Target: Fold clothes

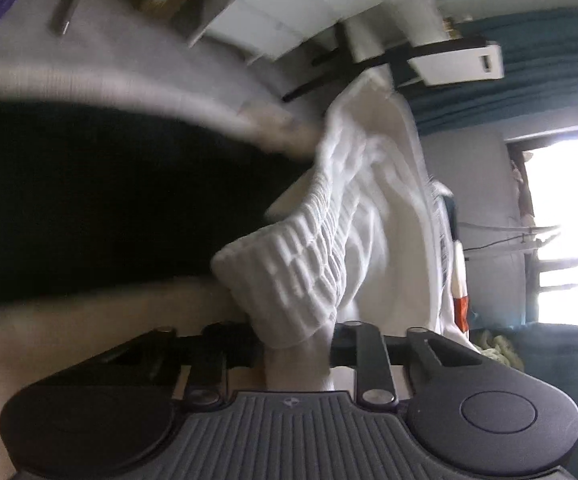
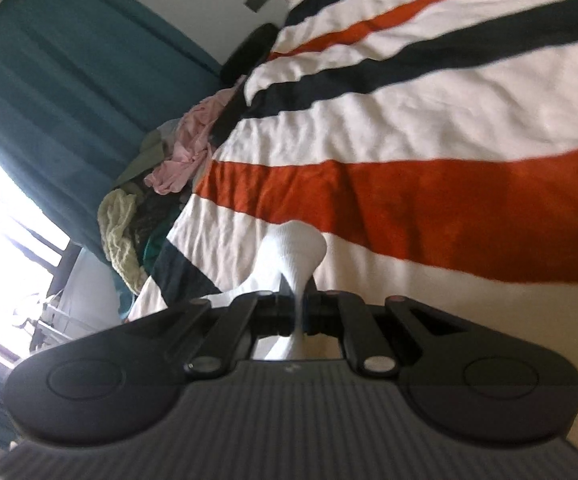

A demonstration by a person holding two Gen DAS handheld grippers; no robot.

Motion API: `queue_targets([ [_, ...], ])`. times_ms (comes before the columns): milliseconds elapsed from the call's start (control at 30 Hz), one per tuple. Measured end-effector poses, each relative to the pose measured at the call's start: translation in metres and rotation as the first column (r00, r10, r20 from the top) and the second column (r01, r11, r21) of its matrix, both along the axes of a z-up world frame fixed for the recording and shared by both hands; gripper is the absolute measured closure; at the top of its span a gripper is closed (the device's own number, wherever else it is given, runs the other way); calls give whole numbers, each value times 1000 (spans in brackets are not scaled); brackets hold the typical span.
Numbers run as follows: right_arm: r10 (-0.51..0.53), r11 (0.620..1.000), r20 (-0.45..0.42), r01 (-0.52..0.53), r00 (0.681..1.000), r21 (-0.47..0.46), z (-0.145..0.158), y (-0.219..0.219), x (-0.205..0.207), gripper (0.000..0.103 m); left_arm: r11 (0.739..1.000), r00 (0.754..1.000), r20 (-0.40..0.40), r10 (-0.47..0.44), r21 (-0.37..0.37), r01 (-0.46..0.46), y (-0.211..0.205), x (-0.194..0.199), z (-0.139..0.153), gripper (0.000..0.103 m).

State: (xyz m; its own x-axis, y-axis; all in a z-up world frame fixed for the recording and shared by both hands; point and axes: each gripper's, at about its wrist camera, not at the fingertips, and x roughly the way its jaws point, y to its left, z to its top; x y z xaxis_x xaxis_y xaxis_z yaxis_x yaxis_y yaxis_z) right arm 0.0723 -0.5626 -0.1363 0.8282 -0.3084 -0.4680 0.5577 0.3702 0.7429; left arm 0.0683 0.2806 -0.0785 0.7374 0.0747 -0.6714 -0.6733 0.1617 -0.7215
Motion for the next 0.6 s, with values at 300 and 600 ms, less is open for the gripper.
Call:
queue_targets([
  [300, -32, 995, -36, 35, 999, 94, 2, 0, -29, 97, 990, 990, 79, -121, 85, 114, 65, -26, 80, 94],
  [600, -228, 973, -59, 230, 972, 25, 35, 22, -89, 97, 991, 989, 77, -129, -27, 132, 105, -91, 48, 95],
])
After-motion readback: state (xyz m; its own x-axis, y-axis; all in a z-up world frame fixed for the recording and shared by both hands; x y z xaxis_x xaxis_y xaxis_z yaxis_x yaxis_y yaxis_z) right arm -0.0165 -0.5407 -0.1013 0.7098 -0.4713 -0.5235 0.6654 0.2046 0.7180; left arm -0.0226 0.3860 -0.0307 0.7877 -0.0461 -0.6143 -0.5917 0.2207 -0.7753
